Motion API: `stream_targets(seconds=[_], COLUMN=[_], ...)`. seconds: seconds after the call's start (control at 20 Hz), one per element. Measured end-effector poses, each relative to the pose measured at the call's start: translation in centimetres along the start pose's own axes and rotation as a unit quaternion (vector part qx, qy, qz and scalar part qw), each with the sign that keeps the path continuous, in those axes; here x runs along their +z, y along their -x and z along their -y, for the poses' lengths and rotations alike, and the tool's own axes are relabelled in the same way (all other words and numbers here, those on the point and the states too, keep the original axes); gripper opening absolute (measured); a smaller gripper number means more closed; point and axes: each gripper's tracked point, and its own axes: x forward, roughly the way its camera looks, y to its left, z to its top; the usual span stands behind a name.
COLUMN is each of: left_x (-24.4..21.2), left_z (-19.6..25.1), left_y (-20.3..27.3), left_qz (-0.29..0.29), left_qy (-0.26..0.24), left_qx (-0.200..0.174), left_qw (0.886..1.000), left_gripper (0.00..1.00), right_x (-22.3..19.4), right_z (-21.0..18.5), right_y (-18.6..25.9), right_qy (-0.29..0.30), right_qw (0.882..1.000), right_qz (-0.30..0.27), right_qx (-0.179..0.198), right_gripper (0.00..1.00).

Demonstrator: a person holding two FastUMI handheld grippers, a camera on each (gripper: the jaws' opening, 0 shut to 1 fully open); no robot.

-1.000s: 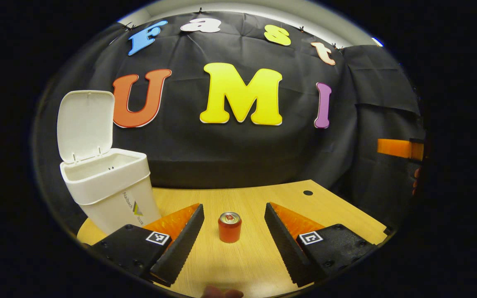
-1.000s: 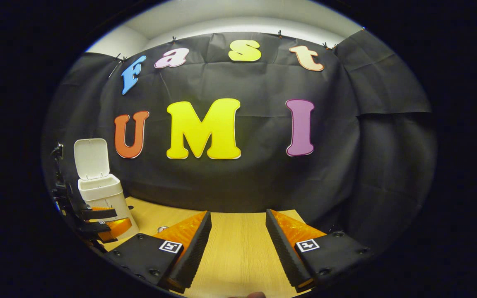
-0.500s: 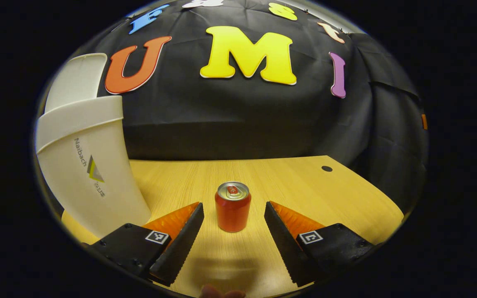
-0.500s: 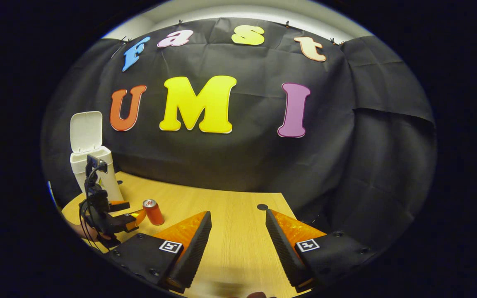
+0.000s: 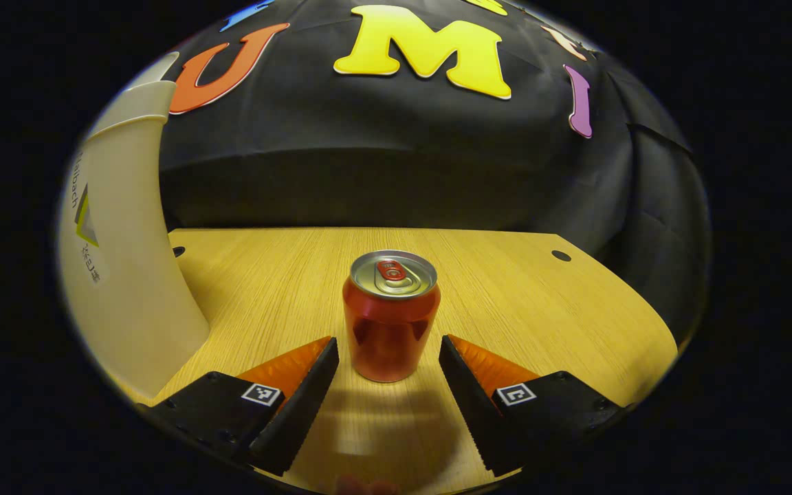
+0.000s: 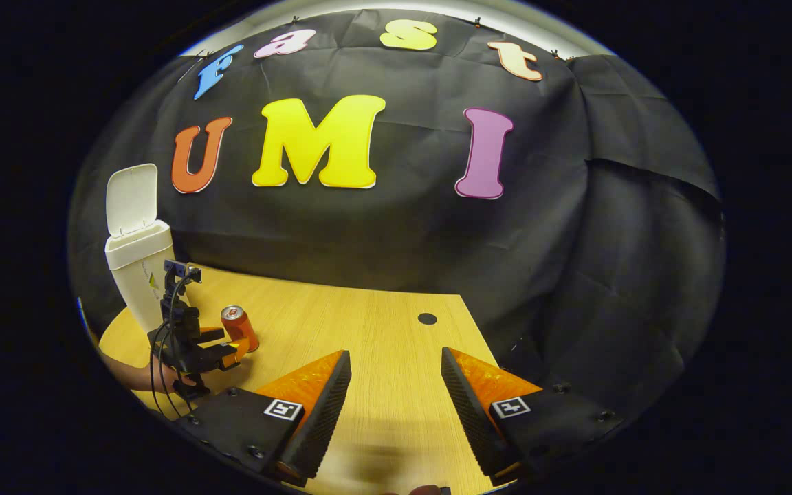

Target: Press the lid of the desktop garbage bin to open it, pick up the crumpled paper on the desktop and throw it into the bin, then pick up the pop can on the desktop and drop it into the bin, and finally close the garbage bin lid.

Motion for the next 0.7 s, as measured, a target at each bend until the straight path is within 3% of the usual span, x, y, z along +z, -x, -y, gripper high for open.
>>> stream_targets(seconds=[0.7], left_x=[0.0], left_z=[-0.4], left_y=[-2.7], left_qz=[-0.006], left_qy=[-0.017], left_qx=[-0.006], left_qw=[1.0], left_gripper=[0.96], right_x=[-0.6], right_z=[-2.1], right_y=[-0.8], right_qy=[0.011], right_qw=[1.0], right_qz=[-0.021], right_qx=[0.013], right_gripper=[0.84])
